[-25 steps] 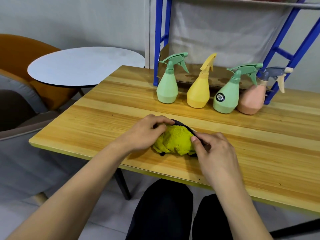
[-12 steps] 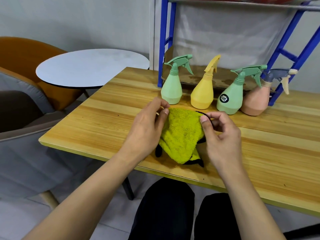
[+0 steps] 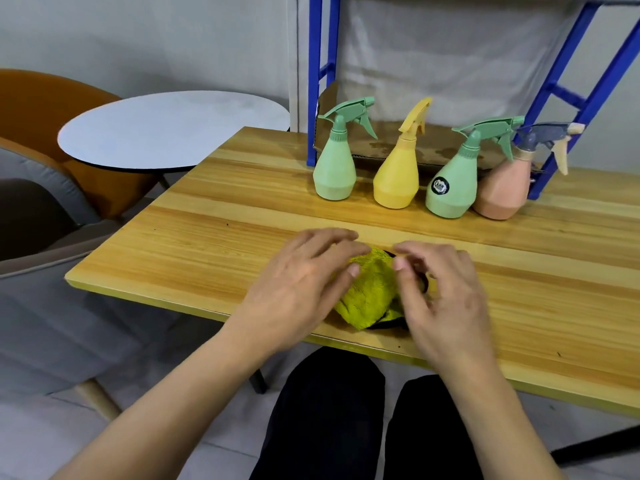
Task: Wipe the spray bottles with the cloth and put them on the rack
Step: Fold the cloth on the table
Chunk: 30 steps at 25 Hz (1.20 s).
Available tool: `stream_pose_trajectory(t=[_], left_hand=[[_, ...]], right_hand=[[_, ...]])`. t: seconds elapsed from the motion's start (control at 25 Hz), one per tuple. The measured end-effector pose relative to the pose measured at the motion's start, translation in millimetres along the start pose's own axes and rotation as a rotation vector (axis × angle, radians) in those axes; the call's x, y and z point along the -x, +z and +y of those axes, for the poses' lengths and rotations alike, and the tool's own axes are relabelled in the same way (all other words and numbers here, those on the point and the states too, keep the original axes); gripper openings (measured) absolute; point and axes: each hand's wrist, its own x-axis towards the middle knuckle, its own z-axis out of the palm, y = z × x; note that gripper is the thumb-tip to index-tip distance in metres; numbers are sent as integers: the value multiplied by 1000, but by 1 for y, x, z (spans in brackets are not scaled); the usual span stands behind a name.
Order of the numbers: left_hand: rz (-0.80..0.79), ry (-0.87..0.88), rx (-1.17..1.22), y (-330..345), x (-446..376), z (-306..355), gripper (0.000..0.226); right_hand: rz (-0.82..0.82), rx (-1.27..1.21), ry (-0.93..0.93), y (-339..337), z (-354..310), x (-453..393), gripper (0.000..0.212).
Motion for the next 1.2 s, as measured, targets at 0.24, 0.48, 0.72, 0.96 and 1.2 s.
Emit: stream_pose_trajectory(t=[0.24, 0.48, 0.72, 0.96, 1.2], left_hand=[[-329, -121, -67, 26, 15, -18, 67], [-316, -238, -151, 5, 34, -50, 72], [-238, -452, -150, -45, 80, -122, 78], [-286, -525, -86, -74, 96, -171, 84], [-310, -578, -8, -89, 88, -178, 89]], right_hand=[[-678, 173, 93, 9, 8, 10, 74], [-831, 214, -1, 45, -25, -19, 74], [-855, 142, -164, 134, -90, -34, 77], [-864, 151, -220, 175, -125, -44, 80], [-848, 162, -181, 175, -137, -44, 78]])
